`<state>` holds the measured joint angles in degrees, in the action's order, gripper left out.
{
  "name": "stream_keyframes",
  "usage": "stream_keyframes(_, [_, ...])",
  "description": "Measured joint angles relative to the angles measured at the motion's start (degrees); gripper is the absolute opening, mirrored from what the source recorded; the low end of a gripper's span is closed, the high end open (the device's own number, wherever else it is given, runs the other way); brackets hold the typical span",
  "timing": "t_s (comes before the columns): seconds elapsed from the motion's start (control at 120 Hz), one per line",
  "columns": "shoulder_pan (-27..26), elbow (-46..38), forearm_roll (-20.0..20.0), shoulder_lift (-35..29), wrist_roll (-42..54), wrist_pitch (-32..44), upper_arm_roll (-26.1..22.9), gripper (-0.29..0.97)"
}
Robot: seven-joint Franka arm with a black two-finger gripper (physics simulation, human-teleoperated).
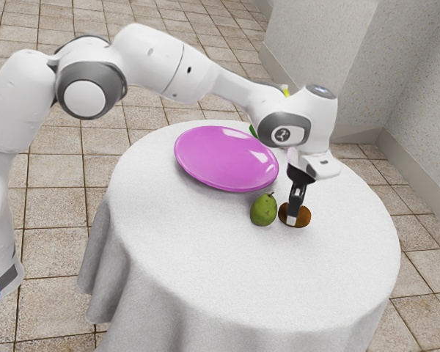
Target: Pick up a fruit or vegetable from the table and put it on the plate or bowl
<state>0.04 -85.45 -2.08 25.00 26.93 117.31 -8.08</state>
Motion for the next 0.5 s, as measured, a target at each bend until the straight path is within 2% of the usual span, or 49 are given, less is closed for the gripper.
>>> stream_keyframes(0.05, [-0.03, 0.0, 0.02, 0.29, 0.07, 0.14, 0.0, 0.65])
stream_keyframes(0.242, [-0.04, 0.0, 0.3, 1.14, 0.08, 0.49, 0.0, 0.43])
stream_keyframes(0.358, [-0.02, 0.12, 0.65, 1.22, -0.12, 0.7, 0.0, 0.24])
stream_keyframes(0.5, [-0.03, 0.36, 0.96, 1.03, -0.53, 0.87, 0.05, 0.26])
